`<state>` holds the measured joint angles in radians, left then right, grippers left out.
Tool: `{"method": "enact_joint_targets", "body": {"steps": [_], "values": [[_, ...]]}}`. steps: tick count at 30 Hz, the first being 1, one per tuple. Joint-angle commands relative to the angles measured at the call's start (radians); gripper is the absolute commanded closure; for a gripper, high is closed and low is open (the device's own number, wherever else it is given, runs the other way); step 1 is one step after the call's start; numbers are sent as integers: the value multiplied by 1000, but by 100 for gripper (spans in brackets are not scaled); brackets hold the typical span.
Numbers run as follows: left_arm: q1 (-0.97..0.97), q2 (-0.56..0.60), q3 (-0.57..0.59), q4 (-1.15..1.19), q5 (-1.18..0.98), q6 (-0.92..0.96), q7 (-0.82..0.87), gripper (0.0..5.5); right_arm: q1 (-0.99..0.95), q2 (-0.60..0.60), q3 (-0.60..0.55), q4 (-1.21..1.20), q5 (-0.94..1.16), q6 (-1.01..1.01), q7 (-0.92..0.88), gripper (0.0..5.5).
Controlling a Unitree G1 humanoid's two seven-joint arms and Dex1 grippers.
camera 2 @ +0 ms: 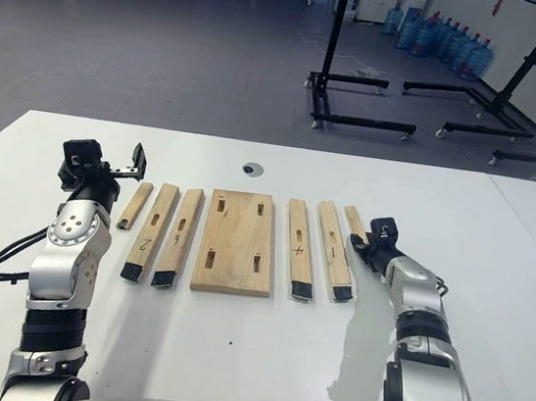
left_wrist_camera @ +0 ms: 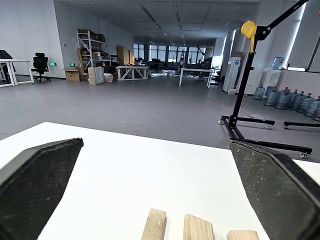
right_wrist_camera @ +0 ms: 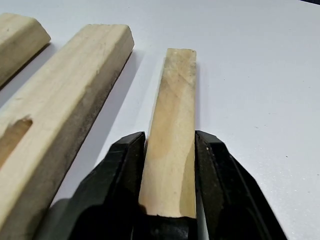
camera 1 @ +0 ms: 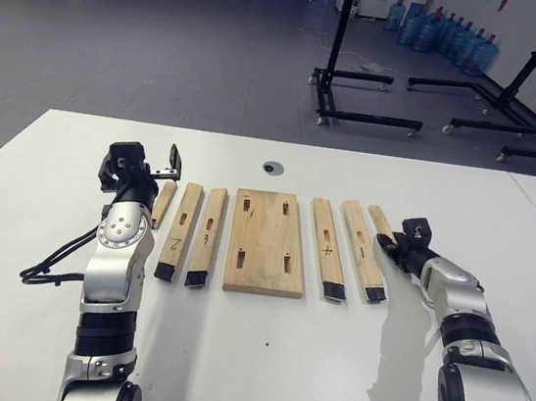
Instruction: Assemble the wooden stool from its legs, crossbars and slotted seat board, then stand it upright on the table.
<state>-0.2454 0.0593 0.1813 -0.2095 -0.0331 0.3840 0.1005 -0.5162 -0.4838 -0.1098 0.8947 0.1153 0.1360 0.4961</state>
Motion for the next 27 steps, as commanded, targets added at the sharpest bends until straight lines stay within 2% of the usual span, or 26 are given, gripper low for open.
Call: {"method": "enact_joint_targets", "body": {"steps": [1,6,10,13,15,17,21,25,27], "values": [[-14,12,1,9,5,-4,3,10,43,14,19,52,-29,28,-12,422],[-19,24,9,13,3,-6,-2,10,36,15,14,60,-25,27,-27,422],[-12,66,-2,-2,-9,-20,-63,10,-1,4,-104,17,88,44,-29,422],[-50,98,47,-79,-203,64,-214,10,-69,-40,-252,-140,243,59,4,422],[-101,104,76,-132,-399,166,-309,10,-97,-35,-273,-311,318,101,40,422],[-145,99,88,-150,-543,246,-356,10,-83,-3,-224,-505,366,161,76,422],[-213,40,100,-106,-808,358,-403,10,0,78,-18,-816,369,244,133,422],[-247,-55,149,-6,-1026,430,-289,10,21,149,56,-890,350,265,90,422],[-230,-80,134,19,-1055,453,-239,10,32,170,78,-913,335,256,83,422]]}}
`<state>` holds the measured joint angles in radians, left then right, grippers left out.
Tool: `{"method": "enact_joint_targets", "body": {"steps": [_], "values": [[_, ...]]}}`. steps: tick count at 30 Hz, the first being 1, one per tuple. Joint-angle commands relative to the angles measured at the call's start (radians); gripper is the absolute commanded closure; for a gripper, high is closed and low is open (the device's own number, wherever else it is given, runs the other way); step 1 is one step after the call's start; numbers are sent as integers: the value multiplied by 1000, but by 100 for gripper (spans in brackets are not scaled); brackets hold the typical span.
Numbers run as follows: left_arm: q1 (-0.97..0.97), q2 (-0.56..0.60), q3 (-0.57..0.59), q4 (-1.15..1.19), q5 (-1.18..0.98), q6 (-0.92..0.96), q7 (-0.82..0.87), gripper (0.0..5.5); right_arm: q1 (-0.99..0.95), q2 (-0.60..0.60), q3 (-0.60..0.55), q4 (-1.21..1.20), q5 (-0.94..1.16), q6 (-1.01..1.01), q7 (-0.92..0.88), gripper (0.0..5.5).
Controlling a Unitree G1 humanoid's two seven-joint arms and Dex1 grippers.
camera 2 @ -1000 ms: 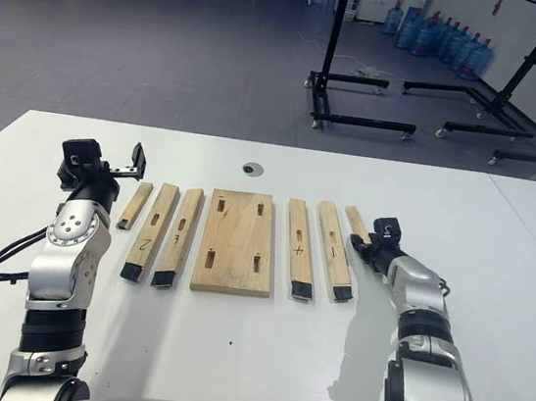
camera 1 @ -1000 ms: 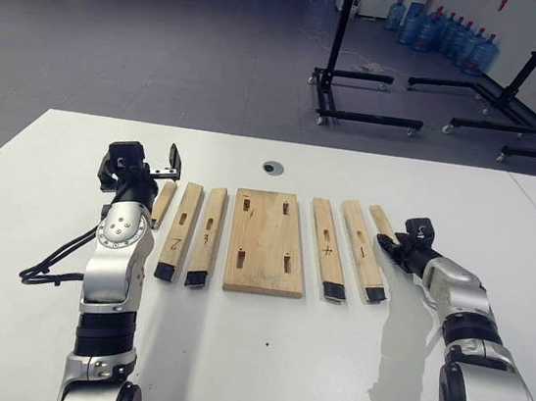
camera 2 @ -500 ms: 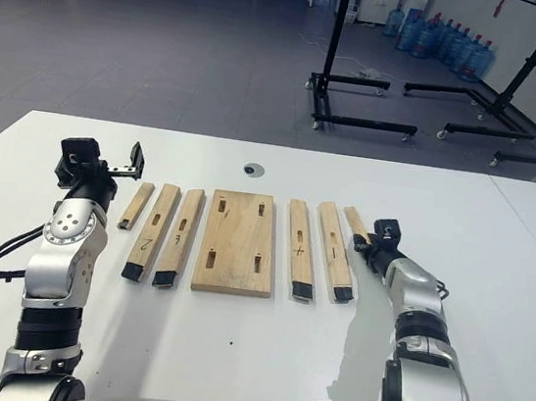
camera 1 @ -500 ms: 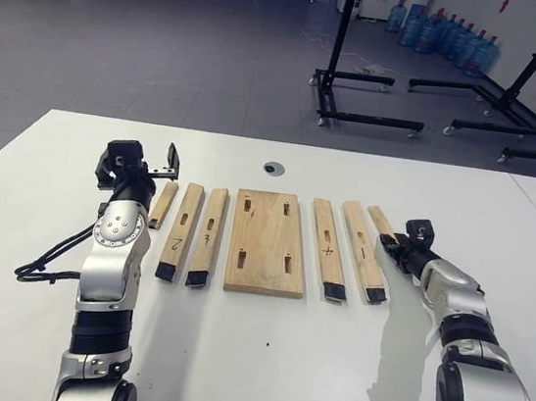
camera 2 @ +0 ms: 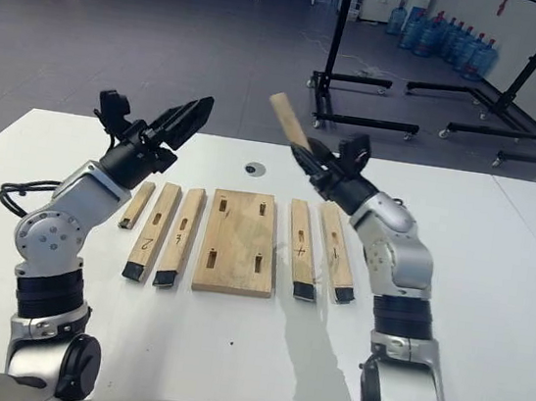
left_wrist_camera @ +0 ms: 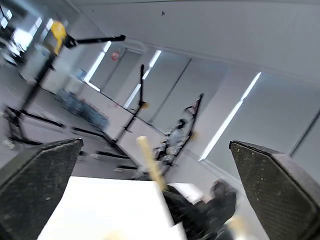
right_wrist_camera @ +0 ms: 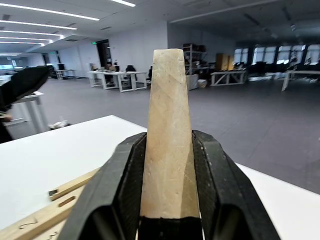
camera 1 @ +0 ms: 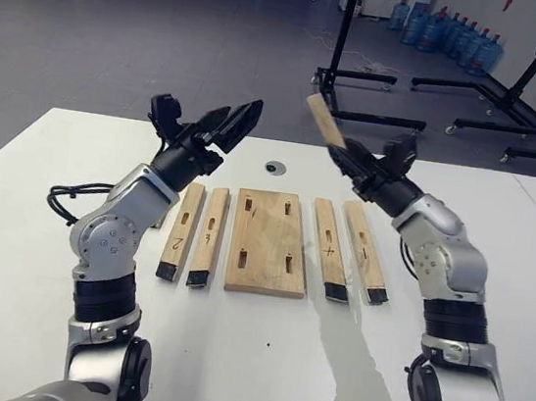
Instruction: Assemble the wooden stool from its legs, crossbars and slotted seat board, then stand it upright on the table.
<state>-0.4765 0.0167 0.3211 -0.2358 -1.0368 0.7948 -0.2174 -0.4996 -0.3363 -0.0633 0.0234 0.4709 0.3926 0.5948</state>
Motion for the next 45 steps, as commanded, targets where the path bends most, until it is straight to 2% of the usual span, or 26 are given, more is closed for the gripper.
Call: {"method": "enact_joint_targets", "body": {"steps": [1,10,18,37,45], "values": [[15,-43,-18,49,-57,52,95,10,21,31,42,-58,-22,-4,-15,422],[33,-59,-51,74,-124,77,148,10,117,38,179,-208,-61,-34,66,422],[32,-59,-37,99,-203,65,186,10,148,50,198,-223,-71,-42,75,422],[37,-49,-46,114,-214,48,209,289,147,57,205,-203,-96,-46,86,422],[49,-33,-89,113,-167,54,206,406,144,57,213,-203,-107,-52,89,422]]}}
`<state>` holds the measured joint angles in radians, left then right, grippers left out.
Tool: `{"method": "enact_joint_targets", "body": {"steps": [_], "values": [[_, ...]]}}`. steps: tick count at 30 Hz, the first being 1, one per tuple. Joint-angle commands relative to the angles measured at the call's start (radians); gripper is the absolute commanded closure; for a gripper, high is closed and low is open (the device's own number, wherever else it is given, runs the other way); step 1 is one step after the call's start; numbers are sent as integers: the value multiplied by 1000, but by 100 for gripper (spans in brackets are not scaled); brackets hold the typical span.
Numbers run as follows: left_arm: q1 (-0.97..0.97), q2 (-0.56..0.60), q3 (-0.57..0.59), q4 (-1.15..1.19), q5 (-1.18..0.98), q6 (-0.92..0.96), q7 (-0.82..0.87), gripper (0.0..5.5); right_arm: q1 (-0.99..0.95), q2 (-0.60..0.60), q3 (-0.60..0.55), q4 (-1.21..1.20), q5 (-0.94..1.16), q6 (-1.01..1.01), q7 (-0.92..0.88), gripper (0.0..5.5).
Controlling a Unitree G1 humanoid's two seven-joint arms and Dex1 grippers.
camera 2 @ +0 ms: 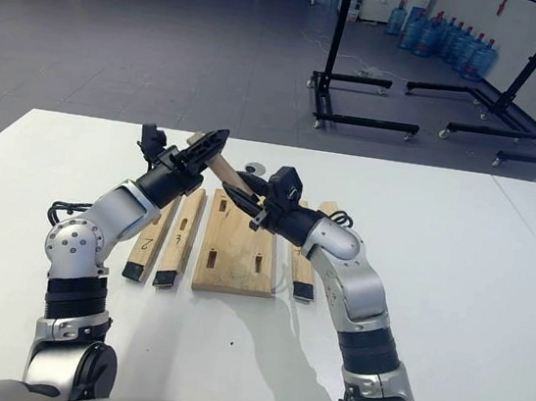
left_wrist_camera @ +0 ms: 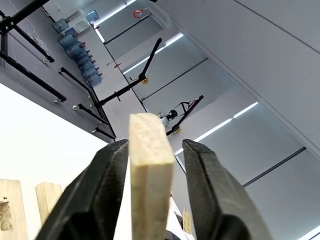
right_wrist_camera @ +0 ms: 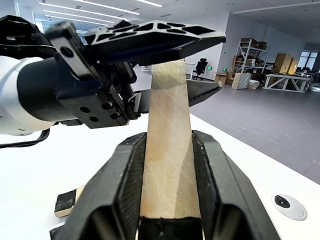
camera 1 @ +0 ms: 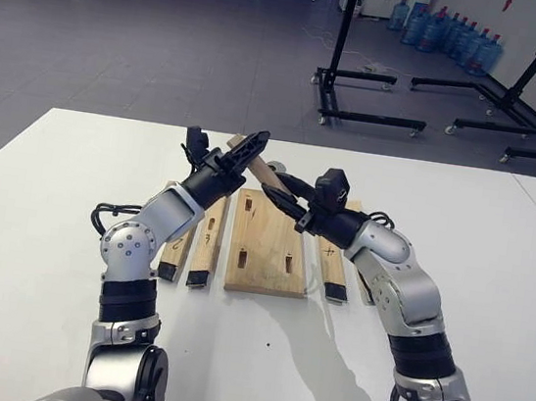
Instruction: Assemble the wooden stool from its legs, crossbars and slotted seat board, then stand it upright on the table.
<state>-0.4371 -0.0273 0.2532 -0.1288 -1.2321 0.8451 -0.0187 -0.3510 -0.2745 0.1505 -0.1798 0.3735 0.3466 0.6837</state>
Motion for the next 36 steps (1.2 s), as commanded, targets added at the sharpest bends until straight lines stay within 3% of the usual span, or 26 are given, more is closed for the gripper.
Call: {"method": "enact_joint_targets", "body": {"steps": [1,6,17,18,23,30,36], "values": [[11,11,-23,8,32,2,8,421,-5,-4,-1,0,-10,-6,0,422],[11,15,-12,24,44,-9,14,495,-6,-2,-6,0,-9,-4,-6,422],[0,26,11,55,123,-74,53,509,5,-19,51,11,-90,18,-13,422],[0,29,14,62,138,-82,52,511,4,-23,65,14,-105,33,-16,383],[18,57,13,74,229,-130,25,511,5,-42,102,9,-143,100,-32,304],[106,220,13,-2,547,-330,-17,511,2,-96,-66,28,-104,131,-67,198],[223,217,9,-57,700,-468,-13,511,14,-55,-51,110,-140,143,-131,77]]}}
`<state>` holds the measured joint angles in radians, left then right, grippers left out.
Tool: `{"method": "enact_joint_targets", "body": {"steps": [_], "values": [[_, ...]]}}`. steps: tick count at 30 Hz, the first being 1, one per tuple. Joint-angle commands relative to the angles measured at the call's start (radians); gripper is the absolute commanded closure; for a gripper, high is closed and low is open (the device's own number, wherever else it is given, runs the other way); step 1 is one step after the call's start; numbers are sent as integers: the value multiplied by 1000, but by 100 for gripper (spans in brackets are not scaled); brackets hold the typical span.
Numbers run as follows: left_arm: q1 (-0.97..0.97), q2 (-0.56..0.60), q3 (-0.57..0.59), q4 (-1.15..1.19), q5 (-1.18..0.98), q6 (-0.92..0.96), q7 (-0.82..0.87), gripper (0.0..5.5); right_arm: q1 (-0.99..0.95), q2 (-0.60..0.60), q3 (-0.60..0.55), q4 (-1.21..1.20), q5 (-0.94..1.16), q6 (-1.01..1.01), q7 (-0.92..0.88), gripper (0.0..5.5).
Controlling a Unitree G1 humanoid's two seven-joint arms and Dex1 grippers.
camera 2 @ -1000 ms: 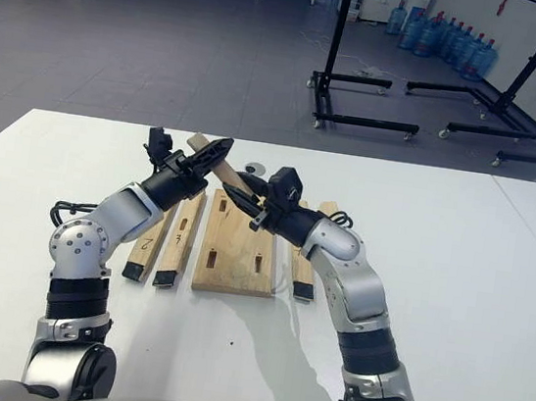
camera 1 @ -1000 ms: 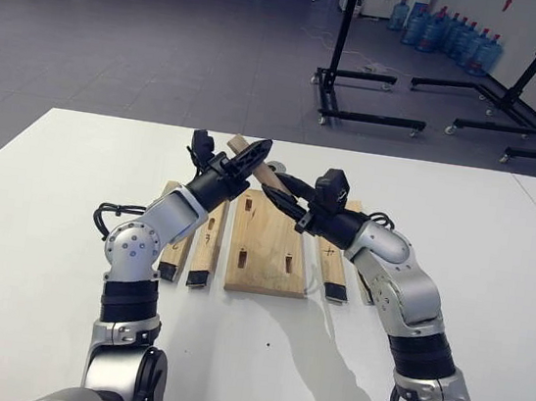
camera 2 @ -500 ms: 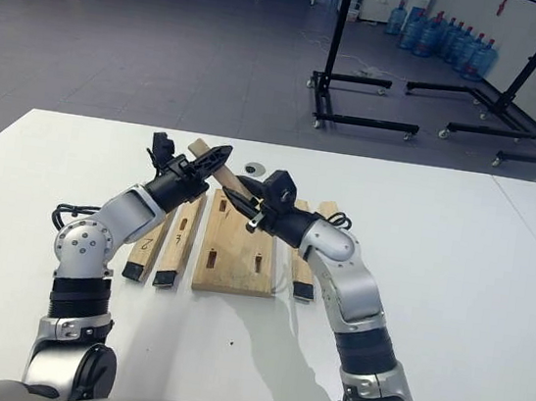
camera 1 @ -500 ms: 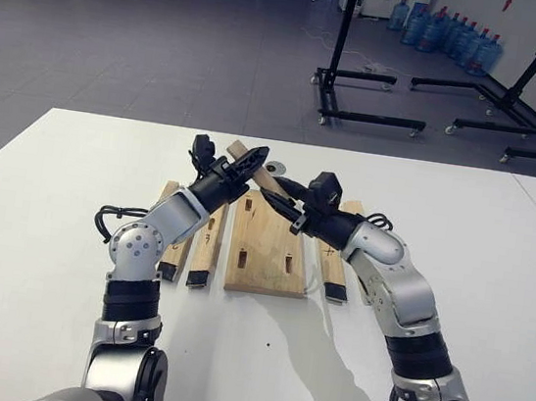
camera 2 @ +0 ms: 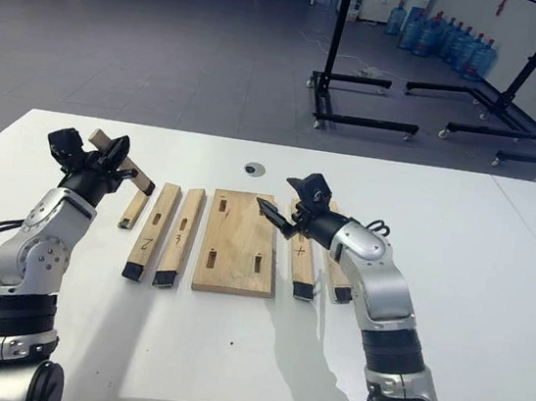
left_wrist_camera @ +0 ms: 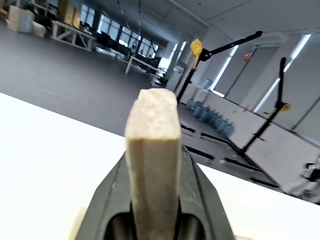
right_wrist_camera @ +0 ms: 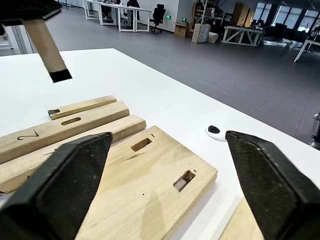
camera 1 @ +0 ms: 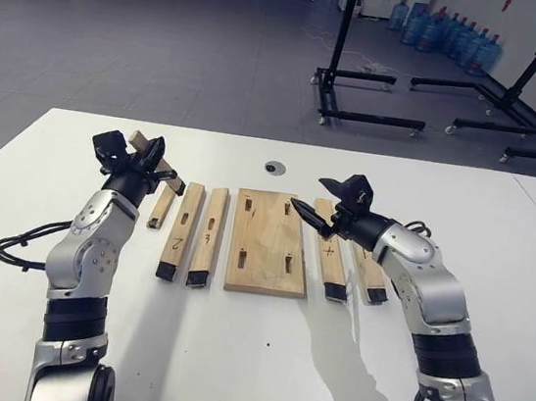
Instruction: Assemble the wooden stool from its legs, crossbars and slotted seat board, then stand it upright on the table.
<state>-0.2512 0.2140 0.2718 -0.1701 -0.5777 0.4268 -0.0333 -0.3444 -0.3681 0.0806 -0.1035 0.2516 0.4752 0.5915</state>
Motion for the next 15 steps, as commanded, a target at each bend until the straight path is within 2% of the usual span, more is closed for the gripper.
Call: {"method": "enact_joint_targets", "body": {"steps": [1,3,15], "values": [[45,-39,-12,-3,56,-72,-1,511,9,53,23,44,-26,18,-60,58],[50,-57,-14,29,74,-107,-11,511,6,77,12,58,-27,36,-93,36],[69,-104,-71,98,152,-167,-63,511,7,127,-6,58,-16,43,-142,36]]}}
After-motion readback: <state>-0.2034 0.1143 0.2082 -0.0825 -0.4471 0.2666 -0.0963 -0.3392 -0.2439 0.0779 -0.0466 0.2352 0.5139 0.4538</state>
